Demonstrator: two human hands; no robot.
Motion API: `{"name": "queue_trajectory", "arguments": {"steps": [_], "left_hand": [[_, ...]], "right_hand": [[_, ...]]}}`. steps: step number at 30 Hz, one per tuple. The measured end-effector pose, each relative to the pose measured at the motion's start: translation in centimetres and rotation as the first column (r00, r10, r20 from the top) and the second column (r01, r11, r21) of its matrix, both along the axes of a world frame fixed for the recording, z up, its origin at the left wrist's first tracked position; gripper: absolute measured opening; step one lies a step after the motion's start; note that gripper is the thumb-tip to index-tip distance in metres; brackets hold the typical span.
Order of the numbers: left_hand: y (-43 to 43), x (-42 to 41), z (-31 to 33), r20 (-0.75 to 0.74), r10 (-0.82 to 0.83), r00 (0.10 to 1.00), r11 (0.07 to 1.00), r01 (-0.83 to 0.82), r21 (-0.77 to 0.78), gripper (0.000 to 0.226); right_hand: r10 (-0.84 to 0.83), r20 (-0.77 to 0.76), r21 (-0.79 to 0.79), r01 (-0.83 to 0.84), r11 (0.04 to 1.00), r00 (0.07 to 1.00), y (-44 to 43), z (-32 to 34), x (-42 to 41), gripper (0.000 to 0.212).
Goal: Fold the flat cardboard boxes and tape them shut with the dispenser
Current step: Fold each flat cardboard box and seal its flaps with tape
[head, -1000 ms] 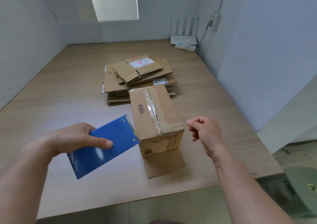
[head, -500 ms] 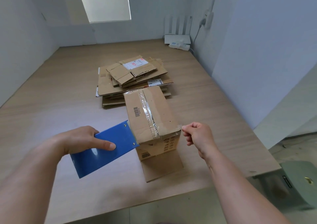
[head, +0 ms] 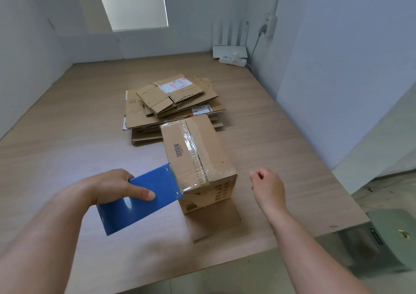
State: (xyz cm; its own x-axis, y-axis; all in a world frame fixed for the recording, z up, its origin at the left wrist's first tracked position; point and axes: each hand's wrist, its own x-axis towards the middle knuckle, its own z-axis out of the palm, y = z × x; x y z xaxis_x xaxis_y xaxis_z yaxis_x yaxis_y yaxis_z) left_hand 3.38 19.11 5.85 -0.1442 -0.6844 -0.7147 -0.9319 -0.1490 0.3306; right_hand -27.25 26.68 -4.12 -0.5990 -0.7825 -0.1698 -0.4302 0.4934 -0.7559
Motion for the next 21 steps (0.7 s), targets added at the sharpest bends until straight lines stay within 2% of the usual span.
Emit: {"name": "queue_trajectory", "arguments": {"steps": [2, 4, 5, 7, 9, 12, 14, 18, 21], "left_hand": [[-0.1, -0.1, -0.1, 0.003, -0.003, 1.000, 1.000, 0.003, -0.008, 0.087], [-0.2, 0.0, 0.0, 0.003, -0.007, 1.000, 1.000, 0.007, -0.014, 0.086], [-0.2, 0.0, 0.0, 0.003, -0.008, 1.000, 1.000, 0.008, -0.014, 0.085], [-0.1, 0.1, 0.0, 0.000, -0.008, 1.000, 1.000, 0.008, -0.010, 0.087], [-0.2, 0.3, -0.1, -0.016, -0.012, 1.000, 1.000, 0.012, 0.000, 0.105], [-0.4, 0.8, -0.5, -0.071, -0.003, 0.997, 1.000, 0.003, 0.009, 0.115], [-0.4, 1.3, -0.1, -0.105, -0.010, 0.994, 0.999, 0.013, 0.034, 0.111], [-0.2, 3.8, 1.0, -0.136, -0.006, 0.991, 0.997, 0.016, 0.072, 0.086], [0.0, 4.9, 1.0, -0.114, 0.011, 0.993, 0.996, -0.001, 0.092, 0.084]], "right_hand": [[0.091, -0.157, -0.033, -0.097, 0.995, 0.983, -0.1, 0.9, 1.5, 0.039], [0.180, -0.225, 0.034, -0.176, 0.984, 0.958, -0.5, 1.4, 3.2, 0.044], [0.198, -0.213, 0.056, -0.191, 0.980, 0.957, -0.9, 1.2, 3.9, 0.044], [0.157, -0.070, 0.021, -0.156, 0.988, 0.985, -1.2, 0.5, 4.6, 0.042], [0.110, 0.040, -0.048, -0.108, 0.993, 0.993, -1.3, 0.1, 4.8, 0.039], [0.096, 0.069, -0.088, -0.089, 0.992, 0.993, -1.4, 0.5, 4.6, 0.039], [0.099, 0.066, -0.091, -0.093, 0.992, 0.993, -1.5, 0.7, 4.6, 0.043], [0.039, 0.103, -0.105, -0.028, 0.994, 0.994, -1.7, 1.0, 4.4, 0.047], [0.052, 0.084, -0.091, -0.044, 0.995, 0.995, -1.7, 1.1, 4.7, 0.047]]}}
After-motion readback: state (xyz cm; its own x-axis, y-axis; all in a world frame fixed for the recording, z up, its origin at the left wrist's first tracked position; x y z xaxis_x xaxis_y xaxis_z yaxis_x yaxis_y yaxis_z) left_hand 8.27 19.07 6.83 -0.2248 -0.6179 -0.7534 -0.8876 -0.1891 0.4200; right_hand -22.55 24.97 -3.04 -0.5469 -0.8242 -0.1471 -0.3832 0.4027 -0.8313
